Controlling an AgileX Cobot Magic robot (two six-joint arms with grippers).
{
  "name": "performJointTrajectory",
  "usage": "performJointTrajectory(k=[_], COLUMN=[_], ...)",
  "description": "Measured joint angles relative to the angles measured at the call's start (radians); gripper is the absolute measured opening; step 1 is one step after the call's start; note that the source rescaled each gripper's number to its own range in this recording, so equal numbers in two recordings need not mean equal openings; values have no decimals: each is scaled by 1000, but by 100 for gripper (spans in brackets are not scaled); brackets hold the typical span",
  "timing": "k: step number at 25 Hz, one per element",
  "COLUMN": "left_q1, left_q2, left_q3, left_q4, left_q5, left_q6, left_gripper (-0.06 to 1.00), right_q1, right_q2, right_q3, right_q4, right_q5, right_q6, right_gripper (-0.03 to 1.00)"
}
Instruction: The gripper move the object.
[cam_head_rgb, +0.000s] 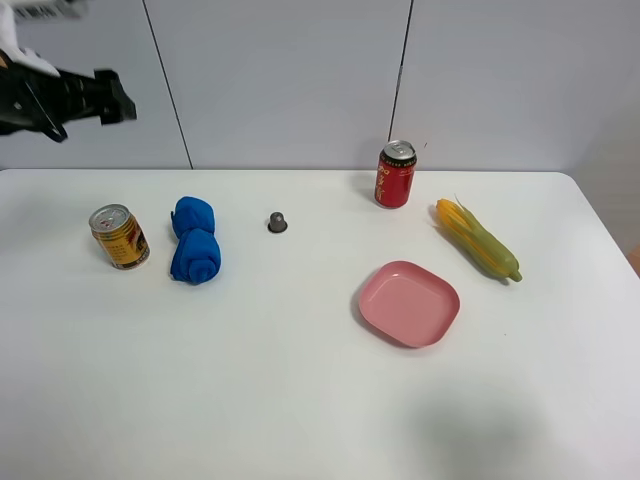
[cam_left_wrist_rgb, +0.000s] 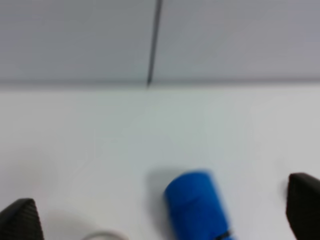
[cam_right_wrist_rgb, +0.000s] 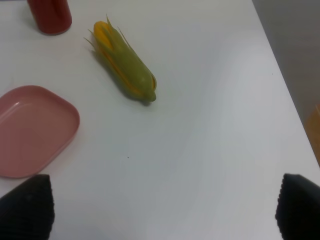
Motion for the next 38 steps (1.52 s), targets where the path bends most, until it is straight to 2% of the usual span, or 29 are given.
performJointTrajectory(k=[3,9,12,17,21,25,31,33,38], left_q1=[-23,-25,-25,-7,93,126,126,126,126], left_q2=[-132,-330,-428,-536,-586,-642,-865,-970,-1215], left_q3=[0,0,0,0,0,27,217,282,376], left_q4=[38,241,317,340,341,263,143,76,-12], left_q5=[50,245,337,408,432,450,466,474,582], left_q6=[0,15,15,19,22,23,23,23,86], left_gripper=[98,98,98,98,98,98,98,98,98], right_q1=[0,0,0,0,0,0,0,0,0], right_q2=[0,0,0,0,0,0,0,0,0], right_q3=[0,0,0,0,0,0,0,0,0], right_q4=[0,0,0,0,0,0,0,0,0], right_q5=[0,0,0,0,0,0,0,0,0], right_q6=[0,0,0,0,0,0,0,0,0], right_gripper=[100,100,100,100,100,100,100,100,100])
